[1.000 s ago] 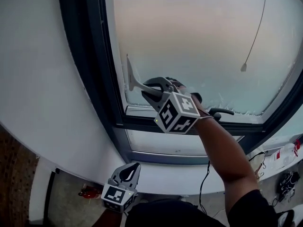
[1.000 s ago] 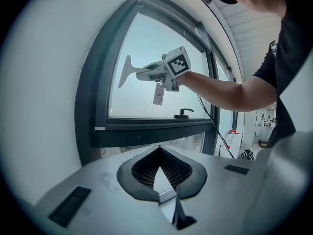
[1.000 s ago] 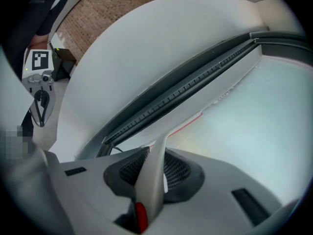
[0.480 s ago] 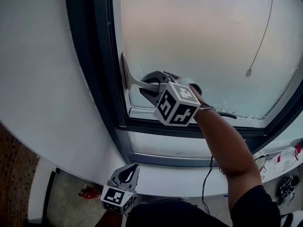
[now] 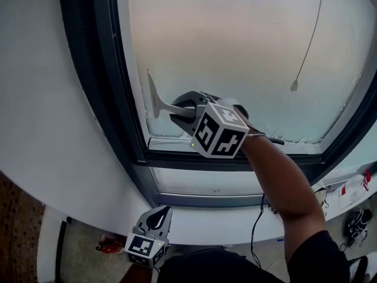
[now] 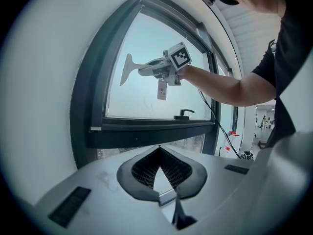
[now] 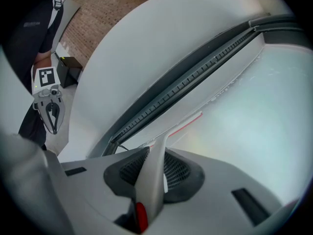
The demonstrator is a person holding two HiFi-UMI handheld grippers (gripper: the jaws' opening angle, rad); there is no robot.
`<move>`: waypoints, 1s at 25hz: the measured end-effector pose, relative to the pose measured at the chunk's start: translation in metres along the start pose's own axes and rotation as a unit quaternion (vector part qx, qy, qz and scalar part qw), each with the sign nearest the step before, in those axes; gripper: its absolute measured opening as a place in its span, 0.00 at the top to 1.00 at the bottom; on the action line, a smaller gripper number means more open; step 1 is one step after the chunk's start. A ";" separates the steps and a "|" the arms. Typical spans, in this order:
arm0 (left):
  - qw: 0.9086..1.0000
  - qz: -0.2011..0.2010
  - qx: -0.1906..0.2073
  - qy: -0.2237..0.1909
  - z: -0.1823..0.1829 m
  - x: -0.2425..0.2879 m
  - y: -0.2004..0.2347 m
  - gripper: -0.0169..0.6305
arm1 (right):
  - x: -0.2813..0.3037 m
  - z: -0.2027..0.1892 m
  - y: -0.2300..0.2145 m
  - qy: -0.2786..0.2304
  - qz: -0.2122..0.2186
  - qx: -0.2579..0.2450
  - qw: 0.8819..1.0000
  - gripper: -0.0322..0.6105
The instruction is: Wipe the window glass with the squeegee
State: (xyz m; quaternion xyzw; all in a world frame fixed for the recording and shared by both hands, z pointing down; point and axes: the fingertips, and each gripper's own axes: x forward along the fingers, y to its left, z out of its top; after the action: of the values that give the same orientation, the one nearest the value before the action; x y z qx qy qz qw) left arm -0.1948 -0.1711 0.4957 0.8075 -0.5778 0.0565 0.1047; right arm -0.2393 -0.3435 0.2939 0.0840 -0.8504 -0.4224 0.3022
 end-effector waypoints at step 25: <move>0.997 -0.077 0.026 0.005 0.006 0.055 -0.092 0.97 | -0.121 -0.093 -0.014 0.045 -0.041 0.018 0.998 0.84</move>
State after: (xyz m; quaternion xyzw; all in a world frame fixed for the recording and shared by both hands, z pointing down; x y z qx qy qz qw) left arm -0.0903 -0.1950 0.4924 0.8519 -0.5116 0.0669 0.0904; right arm -0.0888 -0.3664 0.2722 0.1428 -0.8391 -0.4150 0.3213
